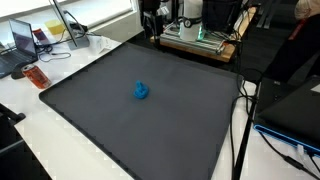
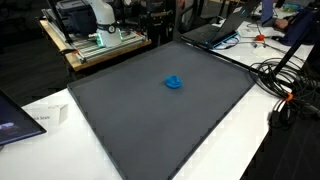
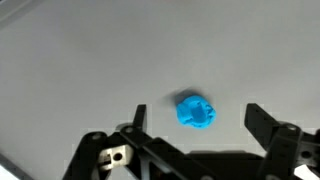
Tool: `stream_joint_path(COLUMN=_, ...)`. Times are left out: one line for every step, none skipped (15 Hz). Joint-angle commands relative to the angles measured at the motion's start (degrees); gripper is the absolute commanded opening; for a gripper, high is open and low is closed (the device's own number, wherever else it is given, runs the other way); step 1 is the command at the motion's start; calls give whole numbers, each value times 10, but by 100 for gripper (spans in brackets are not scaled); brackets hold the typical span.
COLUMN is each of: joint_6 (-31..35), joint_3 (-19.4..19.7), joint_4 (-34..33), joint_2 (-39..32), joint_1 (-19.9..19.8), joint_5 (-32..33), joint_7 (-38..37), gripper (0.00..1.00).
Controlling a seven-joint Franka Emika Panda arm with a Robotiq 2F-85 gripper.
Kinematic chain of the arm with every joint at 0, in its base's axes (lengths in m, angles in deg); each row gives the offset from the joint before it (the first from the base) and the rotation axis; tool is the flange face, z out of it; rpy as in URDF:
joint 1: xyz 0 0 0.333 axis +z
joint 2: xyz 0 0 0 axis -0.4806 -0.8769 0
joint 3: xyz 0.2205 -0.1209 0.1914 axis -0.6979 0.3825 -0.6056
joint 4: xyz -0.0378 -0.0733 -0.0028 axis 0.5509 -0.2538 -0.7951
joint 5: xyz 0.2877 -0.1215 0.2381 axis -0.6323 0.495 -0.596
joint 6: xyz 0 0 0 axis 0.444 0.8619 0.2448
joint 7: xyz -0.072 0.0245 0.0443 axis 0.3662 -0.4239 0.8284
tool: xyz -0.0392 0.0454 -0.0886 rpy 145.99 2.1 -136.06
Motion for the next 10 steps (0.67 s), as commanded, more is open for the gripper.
stream_joint_path(joint_6=-84, joint_3=-23, joint_4=-34, joint_2=35, joint_1=2, joint_5=47, joint_7=-13, gripper=100)
stream_joint_path(joint_6=-102, joint_3=-31, joint_4=-45, joint_2=39, joint_1=4, joint_5=59, joint_7=-8, gripper=100)
stream_joint_path(joint_6=-114, joint_3=-37, joint_4=-54, joint_2=42, joint_1=7, joint_5=68, joint_7=4, gripper=100)
stream_joint_path(joint_6=-122, joint_3=-44, joint_4=-61, joint_2=44, joint_1=10, joint_5=84, joint_7=21, gripper=100)
stream_joint_path(joint_6=-128, joint_3=-48, joint_4=-67, joint_2=44, joint_1=16, joint_5=86, joint_7=45, gripper=100)
stream_joint_path(joint_6=-106, joint_3=-41, joint_4=-56, joint_2=37, joint_1=8, joint_5=67, joint_7=19, gripper=100)
stream_joint_path(joint_6=-108, joint_3=-44, joint_4=-60, joint_2=37, joint_1=11, joint_5=67, joint_7=20, gripper=100)
stream_joint_path(joint_6=-108, joint_3=-44, joint_4=-60, joint_2=36, joint_1=12, joint_5=67, joint_7=19, gripper=100)
stream_joint_path(joint_6=-108, joint_3=-43, joint_4=-59, joint_2=35, joint_1=11, joint_5=67, joint_7=19, gripper=100)
stream_joint_path(joint_6=-108, joint_3=-42, joint_4=-58, joint_2=35, joint_1=10, joint_5=67, joint_7=19, gripper=100)
